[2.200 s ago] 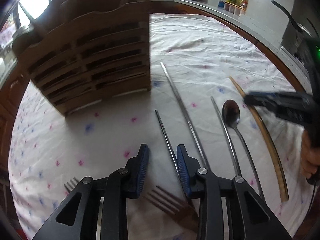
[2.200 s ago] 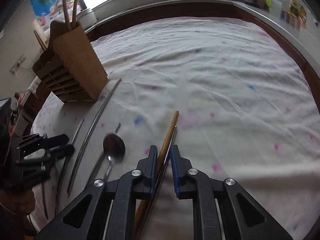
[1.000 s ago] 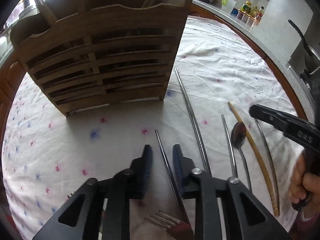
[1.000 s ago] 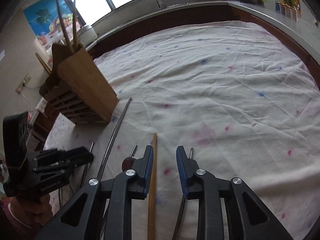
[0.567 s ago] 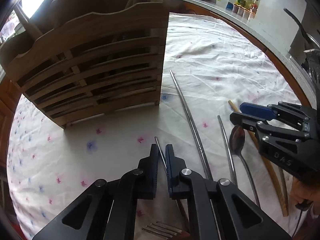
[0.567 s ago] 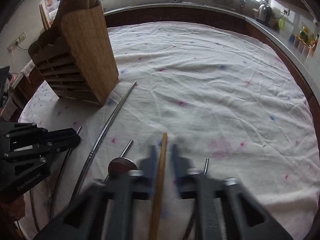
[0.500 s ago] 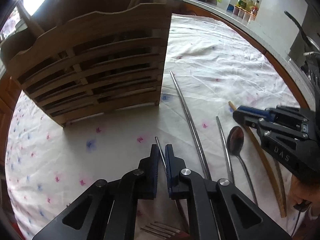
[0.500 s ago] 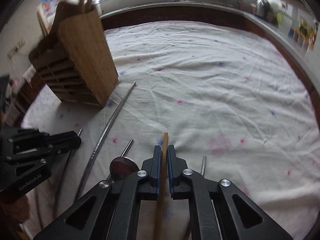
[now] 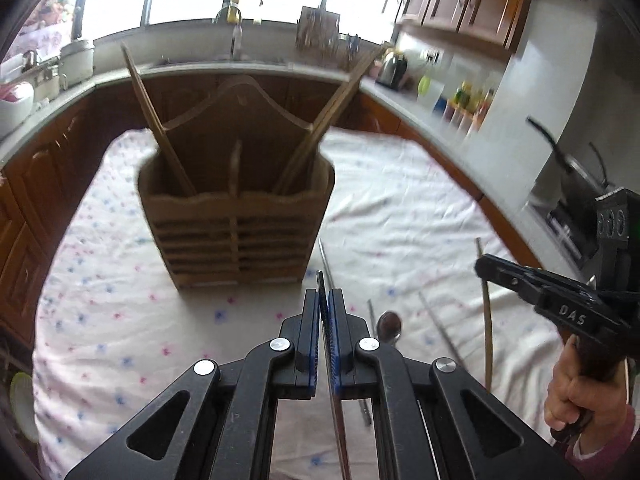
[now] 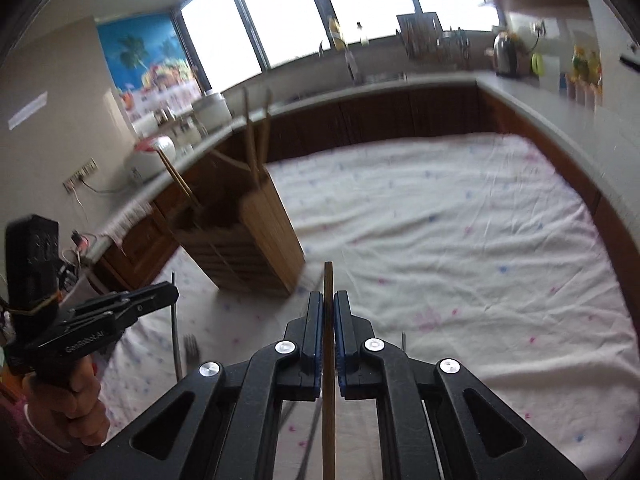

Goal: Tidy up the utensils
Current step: 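Lift both held chopsticks and carry them above the wooden holder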

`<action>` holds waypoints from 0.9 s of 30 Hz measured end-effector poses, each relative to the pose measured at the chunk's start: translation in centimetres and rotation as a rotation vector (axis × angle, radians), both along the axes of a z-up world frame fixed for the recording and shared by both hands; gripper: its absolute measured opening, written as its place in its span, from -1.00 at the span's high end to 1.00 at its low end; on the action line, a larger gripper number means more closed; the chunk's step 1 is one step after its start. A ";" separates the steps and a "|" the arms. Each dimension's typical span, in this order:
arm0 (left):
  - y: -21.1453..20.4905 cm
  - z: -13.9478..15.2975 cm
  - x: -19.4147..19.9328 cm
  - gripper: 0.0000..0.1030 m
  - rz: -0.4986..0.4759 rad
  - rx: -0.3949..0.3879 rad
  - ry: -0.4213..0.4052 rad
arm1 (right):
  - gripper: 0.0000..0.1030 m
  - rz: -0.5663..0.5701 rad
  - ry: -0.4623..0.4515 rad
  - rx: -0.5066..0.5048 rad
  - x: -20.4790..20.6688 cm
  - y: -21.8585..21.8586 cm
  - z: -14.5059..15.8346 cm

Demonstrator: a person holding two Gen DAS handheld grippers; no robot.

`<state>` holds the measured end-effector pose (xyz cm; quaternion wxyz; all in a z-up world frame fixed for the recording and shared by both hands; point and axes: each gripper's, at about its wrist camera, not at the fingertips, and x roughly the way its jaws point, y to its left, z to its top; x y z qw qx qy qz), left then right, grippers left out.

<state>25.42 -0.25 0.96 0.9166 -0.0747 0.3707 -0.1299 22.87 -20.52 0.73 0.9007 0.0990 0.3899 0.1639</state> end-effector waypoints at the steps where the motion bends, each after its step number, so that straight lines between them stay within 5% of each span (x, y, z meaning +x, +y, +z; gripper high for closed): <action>1: 0.4 0.4 -0.7 0.95 0.003 -0.007 -0.011 | 0.90 -0.003 -0.019 0.004 -0.4 0.0 0.8; 12: 4.8 5.6 -7.2 0.96 0.045 -0.079 -0.161 | 0.90 -0.031 -0.167 0.037 -3.2 0.2 5.5; 27: 7.2 6.8 -9.9 0.96 0.087 -0.104 -0.243 | 0.90 -0.023 -0.216 0.058 -3.5 1.5 6.8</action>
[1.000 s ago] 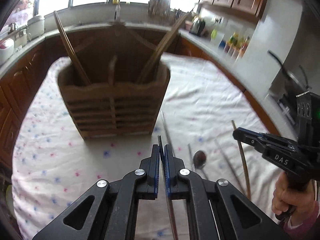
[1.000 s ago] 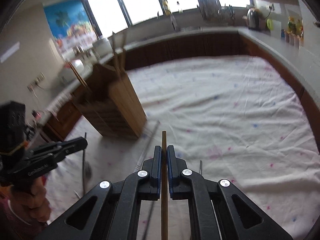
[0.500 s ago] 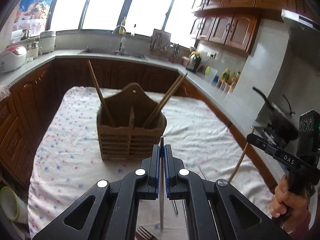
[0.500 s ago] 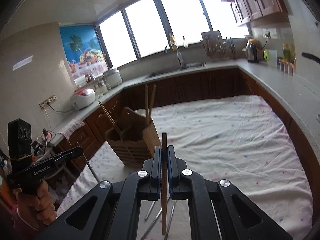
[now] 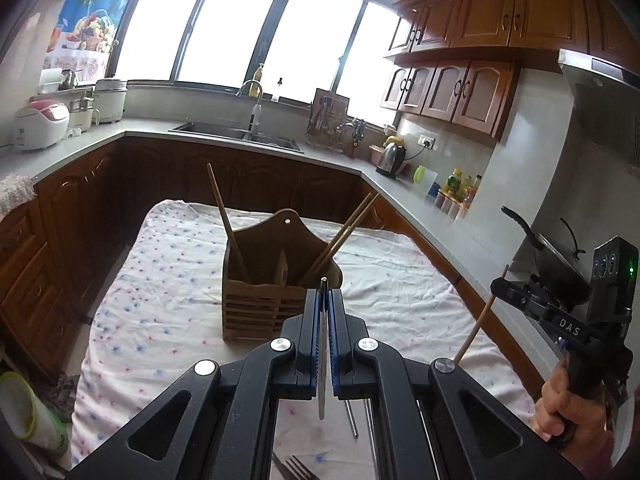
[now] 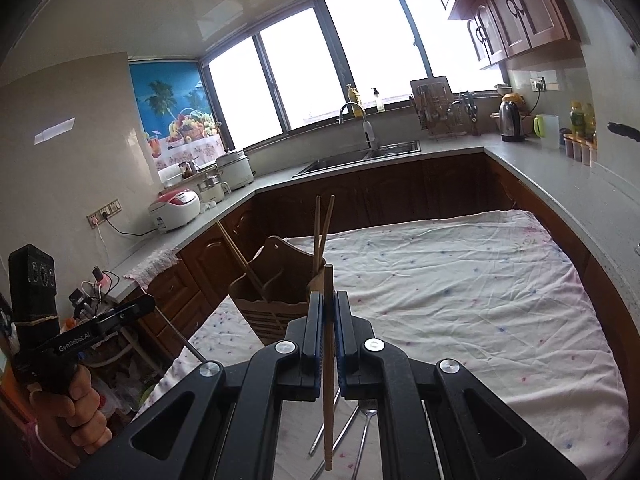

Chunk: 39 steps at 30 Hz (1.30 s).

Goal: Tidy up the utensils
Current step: 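Lift both held chopsticks and carry them above the wooden holder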

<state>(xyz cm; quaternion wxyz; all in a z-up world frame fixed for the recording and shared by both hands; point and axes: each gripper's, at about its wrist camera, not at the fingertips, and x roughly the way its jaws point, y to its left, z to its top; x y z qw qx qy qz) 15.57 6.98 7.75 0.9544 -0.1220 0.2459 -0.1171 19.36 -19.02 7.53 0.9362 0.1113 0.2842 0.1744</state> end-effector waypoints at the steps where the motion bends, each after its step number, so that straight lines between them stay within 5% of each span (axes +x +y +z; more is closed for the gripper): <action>1: 0.2 0.1 0.0 0.96 0.000 0.001 -0.002 | 0.90 0.000 -0.002 0.004 0.0 0.1 0.0; 20: 4.2 1.2 1.4 0.96 0.051 -0.028 -0.056 | 0.90 -0.003 -0.044 0.062 3.8 2.1 1.6; 39: 7.0 4.1 8.1 0.96 0.128 0.009 -0.202 | 0.90 -0.067 -0.240 0.115 11.1 4.8 6.1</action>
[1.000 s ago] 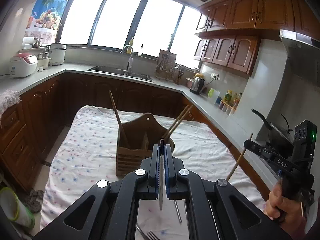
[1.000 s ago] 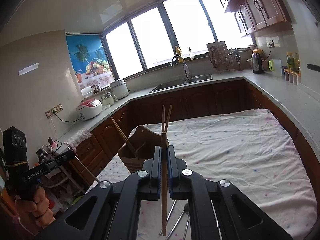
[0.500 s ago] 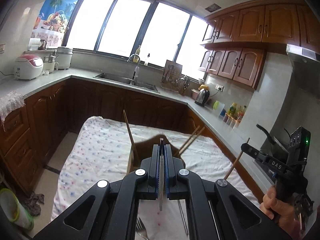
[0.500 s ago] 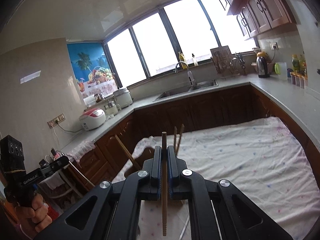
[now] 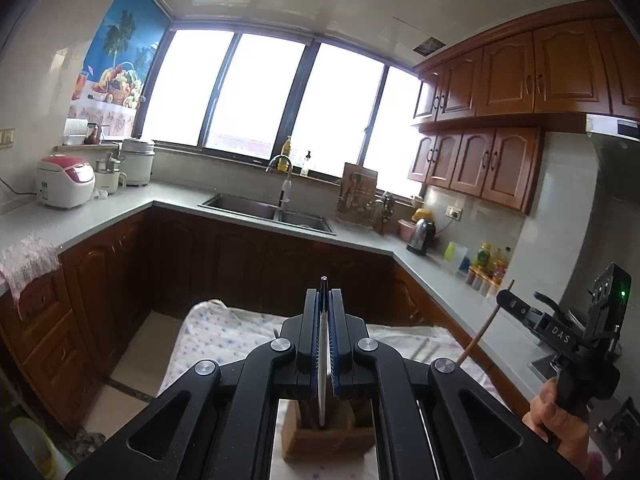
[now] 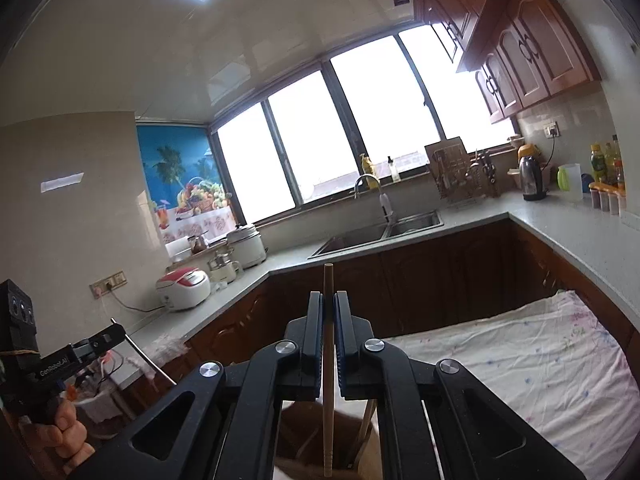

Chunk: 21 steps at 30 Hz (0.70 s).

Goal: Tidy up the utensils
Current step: 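Lift both held chopsticks and carry them above the wooden holder, then lower the chopsticks into the holder and open both tools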

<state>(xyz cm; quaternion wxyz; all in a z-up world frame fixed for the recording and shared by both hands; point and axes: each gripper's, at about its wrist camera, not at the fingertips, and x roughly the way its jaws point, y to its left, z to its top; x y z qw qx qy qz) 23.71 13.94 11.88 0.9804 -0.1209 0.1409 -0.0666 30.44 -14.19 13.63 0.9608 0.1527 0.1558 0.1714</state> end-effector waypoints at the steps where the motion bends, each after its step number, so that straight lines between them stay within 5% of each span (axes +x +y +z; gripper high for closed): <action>1: -0.1 -0.3 0.7 0.96 0.005 0.004 0.003 | 0.90 -0.006 -0.005 0.000 0.3 0.1 -0.3; 9: -0.1 -4.3 3.6 0.96 0.038 -0.047 0.060 | 0.90 -0.039 -0.008 -0.009 1.1 0.9 -4.5; 15: -0.1 -7.1 6.4 0.96 0.050 -0.098 0.116 | 0.89 -0.044 0.074 0.006 1.8 0.9 -7.9; 21: -1.2 -8.7 8.8 0.96 0.041 -0.063 0.184 | 0.89 -0.025 0.170 0.004 2.5 1.0 -10.4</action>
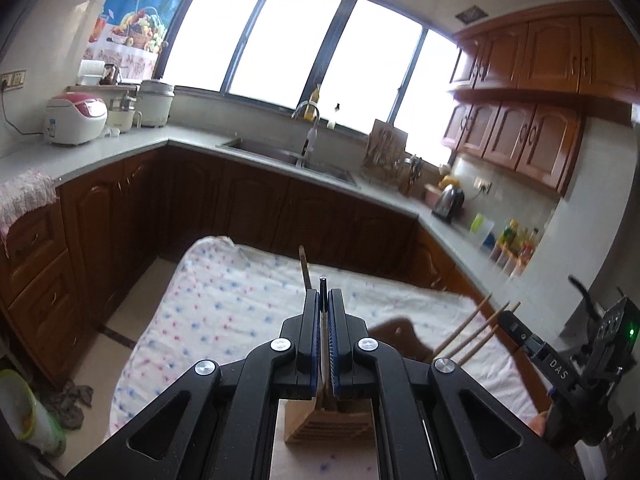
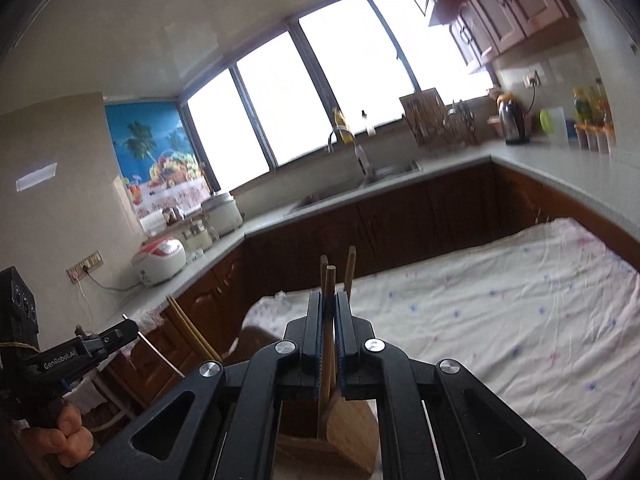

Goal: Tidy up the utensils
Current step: 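Lower the chopsticks into the holder and open both tools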

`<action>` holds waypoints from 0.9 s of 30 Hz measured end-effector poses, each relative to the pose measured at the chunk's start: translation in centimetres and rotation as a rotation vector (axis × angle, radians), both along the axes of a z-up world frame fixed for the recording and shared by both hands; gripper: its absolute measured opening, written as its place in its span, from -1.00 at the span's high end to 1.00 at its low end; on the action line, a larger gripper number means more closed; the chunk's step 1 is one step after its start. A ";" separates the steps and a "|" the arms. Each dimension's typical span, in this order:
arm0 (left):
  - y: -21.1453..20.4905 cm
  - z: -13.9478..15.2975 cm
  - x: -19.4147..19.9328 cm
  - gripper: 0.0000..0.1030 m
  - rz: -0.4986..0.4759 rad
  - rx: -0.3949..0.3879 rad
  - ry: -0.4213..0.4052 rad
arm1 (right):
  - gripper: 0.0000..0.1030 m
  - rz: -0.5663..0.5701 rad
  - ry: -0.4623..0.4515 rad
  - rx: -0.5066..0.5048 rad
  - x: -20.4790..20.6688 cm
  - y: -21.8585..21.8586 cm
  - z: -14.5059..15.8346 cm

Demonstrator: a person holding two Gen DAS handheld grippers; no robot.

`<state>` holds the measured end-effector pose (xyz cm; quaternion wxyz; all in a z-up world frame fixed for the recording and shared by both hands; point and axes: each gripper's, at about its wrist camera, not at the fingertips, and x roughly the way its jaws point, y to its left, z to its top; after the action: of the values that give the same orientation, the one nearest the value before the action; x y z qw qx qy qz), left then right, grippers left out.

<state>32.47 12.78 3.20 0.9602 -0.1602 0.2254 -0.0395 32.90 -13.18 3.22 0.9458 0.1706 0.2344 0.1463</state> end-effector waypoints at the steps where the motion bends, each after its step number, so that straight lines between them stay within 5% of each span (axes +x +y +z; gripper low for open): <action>1: -0.2 -0.3 0.5 0.96 -0.002 0.004 0.012 | 0.89 -0.002 0.003 -0.005 0.0 0.0 -0.1; 21: 0.0 0.1 0.9 0.93 0.001 0.014 0.059 | 0.78 0.038 0.054 -0.012 0.8 -0.5 0.3; 24: -0.1 0.1 0.7 0.80 0.001 0.013 0.070 | 0.40 0.034 0.054 0.006 0.6 -0.9 0.4; 26: -0.1 0.2 0.3 0.44 0.009 0.011 0.073 | -0.31 0.026 0.043 0.031 0.2 -1.5 0.5; 27: 0.1 0.1 0.2 0.17 0.020 0.012 0.071 | -0.35 0.018 0.035 0.036 -0.1 -1.7 0.6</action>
<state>32.63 12.85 3.34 0.9529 -0.1578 0.2582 -0.0228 32.83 -14.88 3.84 0.9369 0.1882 0.2498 0.1562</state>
